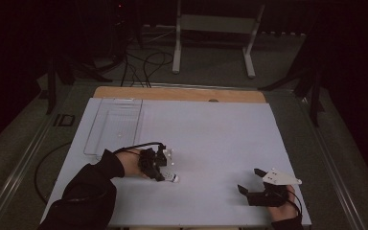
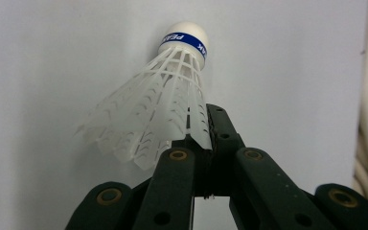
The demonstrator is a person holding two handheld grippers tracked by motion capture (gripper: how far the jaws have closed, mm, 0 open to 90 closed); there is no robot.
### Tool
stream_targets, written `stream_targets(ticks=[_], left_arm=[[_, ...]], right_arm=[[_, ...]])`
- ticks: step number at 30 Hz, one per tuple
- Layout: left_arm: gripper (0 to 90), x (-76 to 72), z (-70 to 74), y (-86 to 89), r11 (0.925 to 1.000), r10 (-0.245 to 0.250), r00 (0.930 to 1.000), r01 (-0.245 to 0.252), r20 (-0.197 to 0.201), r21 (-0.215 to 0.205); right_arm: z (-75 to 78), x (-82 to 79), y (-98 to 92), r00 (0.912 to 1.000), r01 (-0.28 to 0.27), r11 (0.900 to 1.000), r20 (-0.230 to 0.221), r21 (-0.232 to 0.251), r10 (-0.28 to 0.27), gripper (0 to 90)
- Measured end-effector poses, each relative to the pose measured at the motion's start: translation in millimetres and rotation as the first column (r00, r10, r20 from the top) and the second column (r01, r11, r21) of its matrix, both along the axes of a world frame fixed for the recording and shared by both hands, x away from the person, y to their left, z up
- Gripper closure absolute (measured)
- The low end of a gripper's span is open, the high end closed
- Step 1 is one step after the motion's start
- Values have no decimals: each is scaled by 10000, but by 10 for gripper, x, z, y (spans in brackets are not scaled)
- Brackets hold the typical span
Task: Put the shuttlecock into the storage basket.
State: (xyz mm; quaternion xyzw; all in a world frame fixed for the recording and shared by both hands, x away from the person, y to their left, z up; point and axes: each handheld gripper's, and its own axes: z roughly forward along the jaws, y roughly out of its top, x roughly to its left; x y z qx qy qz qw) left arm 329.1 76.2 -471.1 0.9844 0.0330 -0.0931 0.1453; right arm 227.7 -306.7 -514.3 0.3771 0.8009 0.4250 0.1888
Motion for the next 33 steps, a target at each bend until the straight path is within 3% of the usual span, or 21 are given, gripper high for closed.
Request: stream_targets(ticks=[13,29,33], left_arm=[[900,-62,167,-38,9991,-408,9987,410,295,-89],[900,-92,290,-41,9982,-548,9981,553,270,-212],[900,-116,391,-32,9973,-665,9975,672,236,-296]], right_arm=[[-1,2,-1,10000,-6,10000,-5,-19,6,98],[-3,2,5,10000,14,10000,-11,-11,-14,98],[-5,5,2,10000,29,10000,-34,-14,-29,98]])
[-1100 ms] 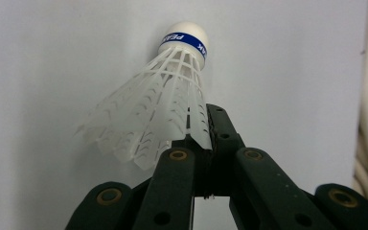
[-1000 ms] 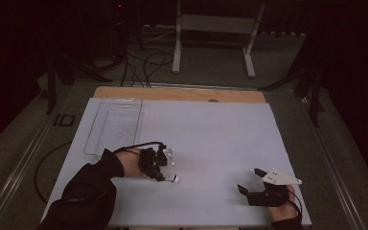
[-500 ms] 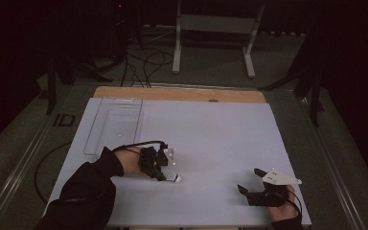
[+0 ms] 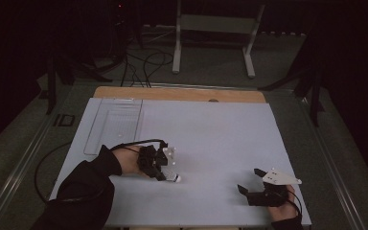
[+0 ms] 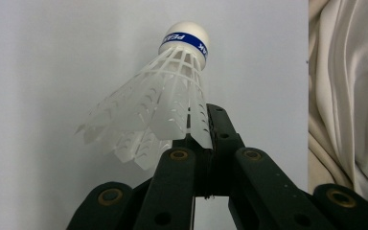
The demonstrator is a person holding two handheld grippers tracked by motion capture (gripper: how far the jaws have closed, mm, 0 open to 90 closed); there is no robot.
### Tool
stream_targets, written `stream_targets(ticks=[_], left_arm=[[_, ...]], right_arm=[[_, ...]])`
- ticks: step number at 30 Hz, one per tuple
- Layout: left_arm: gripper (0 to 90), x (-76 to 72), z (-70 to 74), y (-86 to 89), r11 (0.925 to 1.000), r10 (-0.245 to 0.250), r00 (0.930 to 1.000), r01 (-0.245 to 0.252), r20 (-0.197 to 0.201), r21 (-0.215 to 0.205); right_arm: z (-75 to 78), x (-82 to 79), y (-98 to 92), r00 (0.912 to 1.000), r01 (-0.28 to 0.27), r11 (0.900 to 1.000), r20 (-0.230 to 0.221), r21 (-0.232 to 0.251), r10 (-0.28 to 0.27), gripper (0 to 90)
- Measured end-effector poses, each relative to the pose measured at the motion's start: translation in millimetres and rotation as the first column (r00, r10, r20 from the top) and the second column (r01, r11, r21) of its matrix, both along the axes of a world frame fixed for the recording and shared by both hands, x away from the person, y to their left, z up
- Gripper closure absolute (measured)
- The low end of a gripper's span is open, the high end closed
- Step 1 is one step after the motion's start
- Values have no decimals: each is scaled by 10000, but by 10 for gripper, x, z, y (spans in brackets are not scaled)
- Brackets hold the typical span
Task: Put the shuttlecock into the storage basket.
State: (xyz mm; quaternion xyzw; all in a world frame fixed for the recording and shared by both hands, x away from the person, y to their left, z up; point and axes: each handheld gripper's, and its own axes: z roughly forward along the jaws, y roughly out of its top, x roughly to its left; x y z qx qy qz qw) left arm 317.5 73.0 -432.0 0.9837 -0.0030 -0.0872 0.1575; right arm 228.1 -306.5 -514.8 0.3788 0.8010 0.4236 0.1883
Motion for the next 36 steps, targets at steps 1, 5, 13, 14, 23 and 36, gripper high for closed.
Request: stream_targets(ticks=[1,5,13,14,23,36], left_arm=[[900,0,0,0,10000,0,10000,0,0,0],[900,-9,66,13,10000,-33,10000,33,78,-87],[900,-8,151,46,10000,-62,9997,62,223,-29],[900,-8,151,46,10000,-62,9997,62,223,-29],[900,-4,247,71,9994,-208,9995,215,252,-284],[900,1,393,102,9987,-269,9989,284,371,-414]], right_arm=[[0,0,0,10000,0,10000,0,0,0,98],[1,-2,8,10000,6,10000,15,22,-6,98],[-2,0,7,10000,5,10000,-30,13,-5,98],[-2,0,7,10000,5,10000,-30,13,-5,98],[-6,3,8,10000,-6,10000,-35,41,6,98],[2,-10,20,9987,-355,9993,356,83,351,98]])
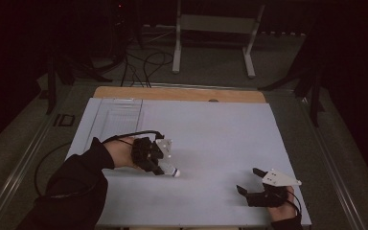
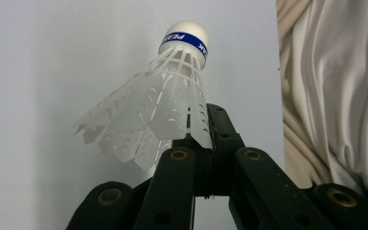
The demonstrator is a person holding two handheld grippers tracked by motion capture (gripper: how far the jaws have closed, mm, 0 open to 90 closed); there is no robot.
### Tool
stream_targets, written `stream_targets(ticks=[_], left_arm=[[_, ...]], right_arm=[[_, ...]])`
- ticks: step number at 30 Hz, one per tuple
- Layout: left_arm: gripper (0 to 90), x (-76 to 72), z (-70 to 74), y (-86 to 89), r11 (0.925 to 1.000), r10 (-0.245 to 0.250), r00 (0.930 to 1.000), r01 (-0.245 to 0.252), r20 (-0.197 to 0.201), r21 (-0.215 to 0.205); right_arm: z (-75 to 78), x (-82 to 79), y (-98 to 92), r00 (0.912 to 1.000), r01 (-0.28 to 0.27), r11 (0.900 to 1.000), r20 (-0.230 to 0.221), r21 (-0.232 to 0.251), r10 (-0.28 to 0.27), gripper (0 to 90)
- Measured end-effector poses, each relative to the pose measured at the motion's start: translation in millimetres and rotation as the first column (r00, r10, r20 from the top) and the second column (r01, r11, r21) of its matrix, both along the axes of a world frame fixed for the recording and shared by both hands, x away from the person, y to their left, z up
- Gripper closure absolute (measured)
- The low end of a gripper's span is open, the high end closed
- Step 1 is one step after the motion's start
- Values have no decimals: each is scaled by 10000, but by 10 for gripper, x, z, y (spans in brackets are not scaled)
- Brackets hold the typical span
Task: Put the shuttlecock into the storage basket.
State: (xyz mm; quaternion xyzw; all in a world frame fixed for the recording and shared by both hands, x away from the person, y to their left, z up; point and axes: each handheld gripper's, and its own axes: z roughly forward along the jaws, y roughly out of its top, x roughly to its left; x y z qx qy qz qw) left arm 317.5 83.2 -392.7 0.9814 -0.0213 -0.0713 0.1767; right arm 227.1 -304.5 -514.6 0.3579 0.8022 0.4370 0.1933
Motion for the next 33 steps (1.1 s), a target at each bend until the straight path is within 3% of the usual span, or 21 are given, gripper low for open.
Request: stream_targets(ticks=[13,20,33], left_arm=[[900,51,125,85,9994,345,9994,-345,78,-51],[900,72,186,155,9983,572,9977,-568,353,-129],[900,114,280,409,9915,1272,9907,-1255,491,-349]], right_arm=[[12,-9,4,10000,28,10000,38,-63,-28,98],[10,-6,2,10000,60,9999,-2,-85,-60,98],[19,-8,3,9999,119,9999,94,-89,-118,98]])
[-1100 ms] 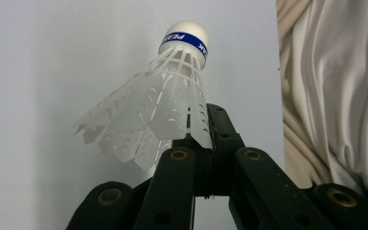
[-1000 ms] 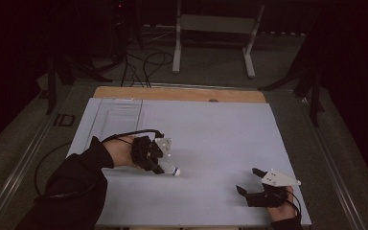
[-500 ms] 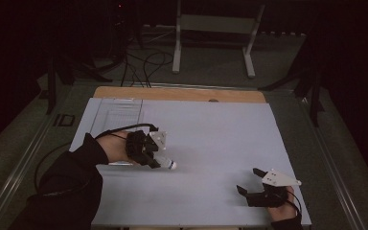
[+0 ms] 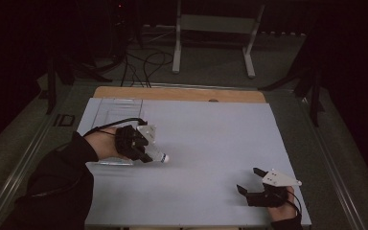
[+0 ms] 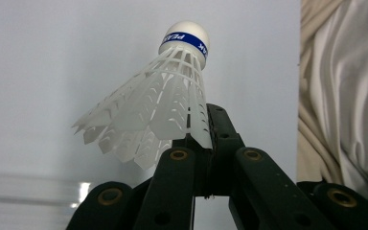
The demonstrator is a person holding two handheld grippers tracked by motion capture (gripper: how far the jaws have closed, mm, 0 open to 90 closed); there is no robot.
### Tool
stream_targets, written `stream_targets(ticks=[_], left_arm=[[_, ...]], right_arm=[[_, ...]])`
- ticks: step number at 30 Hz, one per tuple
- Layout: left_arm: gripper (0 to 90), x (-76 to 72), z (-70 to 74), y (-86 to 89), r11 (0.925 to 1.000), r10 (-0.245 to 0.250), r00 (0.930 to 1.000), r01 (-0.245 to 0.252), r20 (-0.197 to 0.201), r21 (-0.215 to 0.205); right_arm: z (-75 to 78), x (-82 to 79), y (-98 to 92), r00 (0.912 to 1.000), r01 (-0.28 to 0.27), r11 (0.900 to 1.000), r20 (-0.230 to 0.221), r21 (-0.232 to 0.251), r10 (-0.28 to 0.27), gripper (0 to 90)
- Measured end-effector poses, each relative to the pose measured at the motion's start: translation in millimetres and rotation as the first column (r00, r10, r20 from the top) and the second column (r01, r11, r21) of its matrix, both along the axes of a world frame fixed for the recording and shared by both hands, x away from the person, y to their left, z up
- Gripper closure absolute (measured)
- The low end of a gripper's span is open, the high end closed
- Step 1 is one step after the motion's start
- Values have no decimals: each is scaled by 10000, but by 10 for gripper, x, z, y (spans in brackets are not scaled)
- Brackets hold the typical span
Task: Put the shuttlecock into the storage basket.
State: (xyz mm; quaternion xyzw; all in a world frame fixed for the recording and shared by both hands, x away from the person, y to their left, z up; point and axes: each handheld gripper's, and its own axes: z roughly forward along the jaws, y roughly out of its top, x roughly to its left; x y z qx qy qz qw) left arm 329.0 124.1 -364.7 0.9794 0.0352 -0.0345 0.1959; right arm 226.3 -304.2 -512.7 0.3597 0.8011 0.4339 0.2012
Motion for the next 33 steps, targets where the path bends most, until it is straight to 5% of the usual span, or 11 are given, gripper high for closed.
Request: stream_targets(ticks=[21,33], left_arm=[[900,112,170,401,9951,867,9960,-856,202,-486],[900,199,186,728,9822,1679,9856,-1654,211,-893]], right_arm=[[-7,2,6,10000,4,10000,-96,5,-4,98],[-16,5,17,9998,-20,10000,-207,38,21,98]])
